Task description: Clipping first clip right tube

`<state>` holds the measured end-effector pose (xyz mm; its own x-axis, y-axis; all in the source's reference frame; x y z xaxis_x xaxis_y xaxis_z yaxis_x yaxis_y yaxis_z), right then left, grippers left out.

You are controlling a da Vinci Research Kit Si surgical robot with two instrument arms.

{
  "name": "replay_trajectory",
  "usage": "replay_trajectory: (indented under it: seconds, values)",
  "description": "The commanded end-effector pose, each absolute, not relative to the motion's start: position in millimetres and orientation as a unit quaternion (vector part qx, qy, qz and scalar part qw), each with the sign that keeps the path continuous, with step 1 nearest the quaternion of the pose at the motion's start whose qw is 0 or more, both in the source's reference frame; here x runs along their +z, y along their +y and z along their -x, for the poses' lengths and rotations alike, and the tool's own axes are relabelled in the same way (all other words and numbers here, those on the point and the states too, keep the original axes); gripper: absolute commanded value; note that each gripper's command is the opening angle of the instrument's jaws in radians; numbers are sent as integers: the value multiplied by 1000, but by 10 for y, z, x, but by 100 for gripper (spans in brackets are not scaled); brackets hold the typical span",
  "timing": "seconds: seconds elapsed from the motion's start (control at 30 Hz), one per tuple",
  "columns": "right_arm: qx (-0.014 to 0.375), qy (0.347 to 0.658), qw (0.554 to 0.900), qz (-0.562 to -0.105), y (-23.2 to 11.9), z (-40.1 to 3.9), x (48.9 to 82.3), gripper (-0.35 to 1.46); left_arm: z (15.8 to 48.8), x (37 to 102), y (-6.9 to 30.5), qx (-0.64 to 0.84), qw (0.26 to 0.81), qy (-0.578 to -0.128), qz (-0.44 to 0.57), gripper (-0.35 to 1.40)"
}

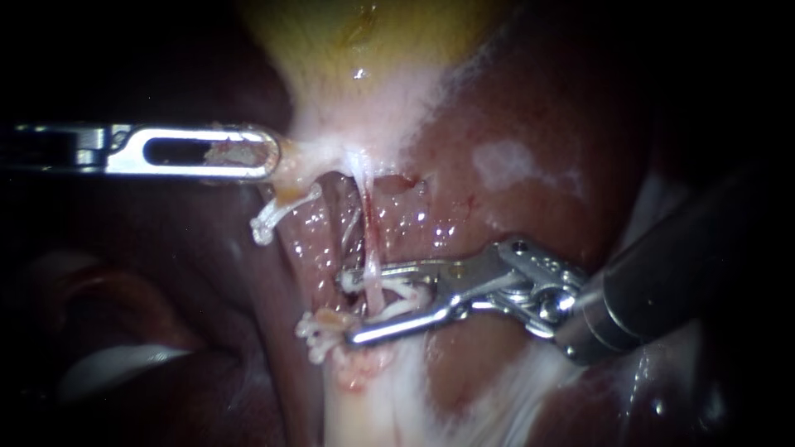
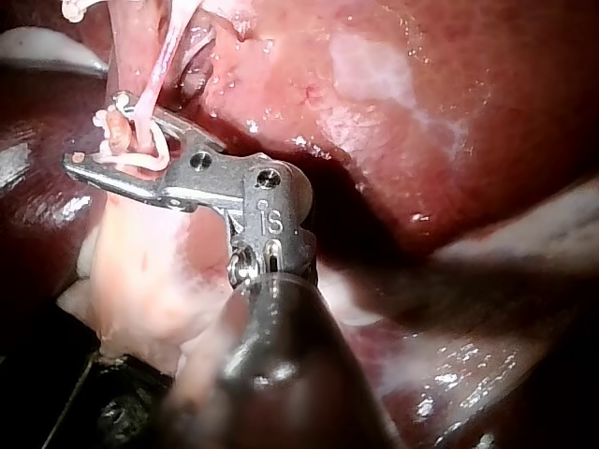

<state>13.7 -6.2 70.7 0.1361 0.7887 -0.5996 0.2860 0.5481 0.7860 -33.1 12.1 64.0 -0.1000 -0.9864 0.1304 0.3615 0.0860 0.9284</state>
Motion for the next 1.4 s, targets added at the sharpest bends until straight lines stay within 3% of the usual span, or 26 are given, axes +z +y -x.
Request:
replay_trajectory:
  seconds: [0.03,0.77,1.13,1.23,1.33,1.4]
  values:
    - [199,625,618,-433,-63,-137,706,49,331,640,121,-584,578,-458,-341,-35]
    - [193,619,611,-453,-71,-141,702,47,331,641,122,-584,578,-458,-341,-35]
    - [197,617,610,-457,-69,-145,703,36,331,641,122,-584,578,-458,-341,-35]
    - [200,617,611,-454,-68,-144,703,25,331,640,122,-584,578,-458,-341,-35]
    - [204,616,611,-454,-66,-142,702,-2,331,640,122,-584,578,-458,-341,-35]
    - [210,613,607,-460,-66,-139,703,-30,331,640,122,-584,578,-458,-341,-35]
